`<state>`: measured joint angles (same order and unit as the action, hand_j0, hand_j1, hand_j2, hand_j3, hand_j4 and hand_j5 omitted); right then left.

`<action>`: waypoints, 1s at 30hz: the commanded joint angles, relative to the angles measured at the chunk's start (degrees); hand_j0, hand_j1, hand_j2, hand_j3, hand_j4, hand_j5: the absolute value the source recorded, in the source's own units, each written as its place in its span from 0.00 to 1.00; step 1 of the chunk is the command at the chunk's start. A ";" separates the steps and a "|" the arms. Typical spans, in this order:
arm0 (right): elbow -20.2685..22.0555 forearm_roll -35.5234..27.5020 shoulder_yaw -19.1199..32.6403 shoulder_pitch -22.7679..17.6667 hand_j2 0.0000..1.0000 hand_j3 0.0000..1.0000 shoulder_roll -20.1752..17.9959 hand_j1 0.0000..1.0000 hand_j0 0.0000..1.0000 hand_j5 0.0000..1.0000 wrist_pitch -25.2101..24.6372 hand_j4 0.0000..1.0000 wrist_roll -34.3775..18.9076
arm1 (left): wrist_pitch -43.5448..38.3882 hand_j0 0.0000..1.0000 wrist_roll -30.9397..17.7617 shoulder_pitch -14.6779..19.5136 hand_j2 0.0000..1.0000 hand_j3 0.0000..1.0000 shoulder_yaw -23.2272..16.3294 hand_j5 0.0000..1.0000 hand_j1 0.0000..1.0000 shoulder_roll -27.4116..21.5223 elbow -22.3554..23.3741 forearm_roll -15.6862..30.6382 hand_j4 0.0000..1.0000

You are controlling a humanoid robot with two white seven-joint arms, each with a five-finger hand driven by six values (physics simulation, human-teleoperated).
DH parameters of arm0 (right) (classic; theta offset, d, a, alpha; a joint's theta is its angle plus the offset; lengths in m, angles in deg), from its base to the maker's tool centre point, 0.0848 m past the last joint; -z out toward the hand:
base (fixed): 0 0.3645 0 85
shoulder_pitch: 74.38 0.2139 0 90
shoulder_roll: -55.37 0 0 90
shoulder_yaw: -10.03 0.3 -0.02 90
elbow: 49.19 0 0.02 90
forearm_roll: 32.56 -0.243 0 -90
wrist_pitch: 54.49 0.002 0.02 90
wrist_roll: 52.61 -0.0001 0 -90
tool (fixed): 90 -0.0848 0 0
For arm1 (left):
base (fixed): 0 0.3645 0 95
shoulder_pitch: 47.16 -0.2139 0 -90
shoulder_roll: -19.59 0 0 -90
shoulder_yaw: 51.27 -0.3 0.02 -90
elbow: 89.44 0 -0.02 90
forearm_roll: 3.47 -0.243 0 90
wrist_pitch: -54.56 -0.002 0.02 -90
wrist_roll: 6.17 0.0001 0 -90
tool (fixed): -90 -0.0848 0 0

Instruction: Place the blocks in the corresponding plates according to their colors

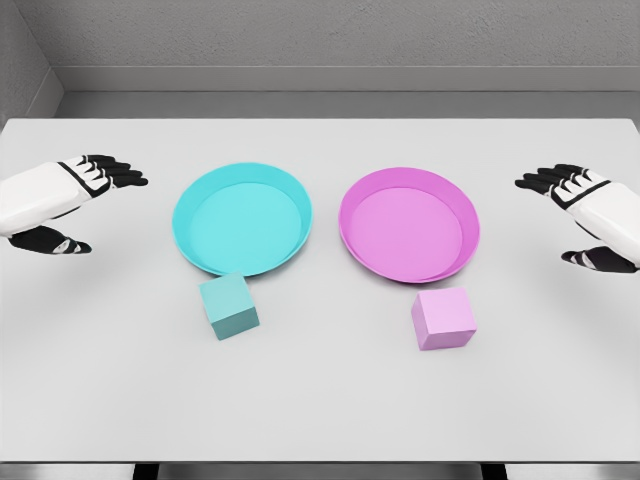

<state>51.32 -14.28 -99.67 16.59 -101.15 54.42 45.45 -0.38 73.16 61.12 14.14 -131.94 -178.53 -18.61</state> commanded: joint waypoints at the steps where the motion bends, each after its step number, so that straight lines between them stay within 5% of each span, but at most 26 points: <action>1: 0.03 -0.09 0.01 0.00 1.00 1.00 -0.10 1.00 1.00 1.00 0.07 1.00 0.02 | -0.06 1.00 0.03 0.00 1.00 1.00 0.06 1.00 1.00 -0.08 -0.02 0.38 1.00; 7: 0.12 -0.18 -0.08 0.44 1.00 1.00 0.25 1.00 1.00 1.00 6.84 1.00 -11.31 | -0.06 1.00 -0.06 -0.09 1.00 1.00 -0.99 1.00 1.00 -0.08 -1.87 0.29 1.00; 9: 0.12 -0.18 -0.16 0.88 1.00 1.00 0.34 1.00 1.00 1.00 7.46 1.00 -15.27 | -0.06 1.00 0.03 0.44 1.00 1.00 -1.87 1.00 1.00 0.53 -4.15 -2.96 1.00; 15: 0.03 -0.26 -6.22 6.06 1.00 1.00 1.66 1.00 1.00 1.00 10.27 1.00 -15.54 | -0.06 1.00 -0.06 1.05 1.00 1.00 -2.92 1.00 1.00 2.82 -9.34 -11.49 1.00; 18: 0.03 -0.26 -13.52 11.07 1.00 1.00 3.15 1.00 1.00 1.00 10.00 1.00 -17.21 | -0.06 1.00 -0.06 4.04 1.00 1.00 -6.52 1.00 1.00 3.61 -10.04 -16.58 1.00; 21: 0.03 -0.18 -13.79 11.34 1.00 1.00 3.24 1.00 1.00 1.00 10.18 1.00 -20.02 | -0.06 1.00 -3.57 7.73 1.00 1.00 -10.83 1.00 1.00 5.37 -11.01 -19.49 1.00; 25: 0.03 -0.09 -13.79 15.12 1.00 1.00 3.68 1.00 1.00 1.00 10.53 1.00 -25.47 | -0.06 1.00 -7.71 9.49 1.00 1.00 -11.63 1.00 1.00 5.19 -11.98 -19.75 1.00; 28: 0.12 0.00 -13.79 16.87 1.00 1.00 4.21 1.00 1.00 1.00 14.75 1.00 -29.68 | -0.06 1.00 -7.79 11.07 1.00 1.00 -12.68 1.00 1.00 5.02 -12.59 -20.98 1.00; 30: 0.12 0.00 -13.79 18.63 1.00 1.00 4.64 1.00 1.00 1.00 16.09 1.00 -32.15 | -0.06 1.00 -7.79 13.62 1.00 1.00 -16.72 1.00 1.00 5.37 -12.86 -21.25 1.00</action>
<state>51.41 -14.04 -113.39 35.74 -96.90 68.72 16.13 -0.39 65.82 75.45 0.07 -126.75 -190.96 -39.52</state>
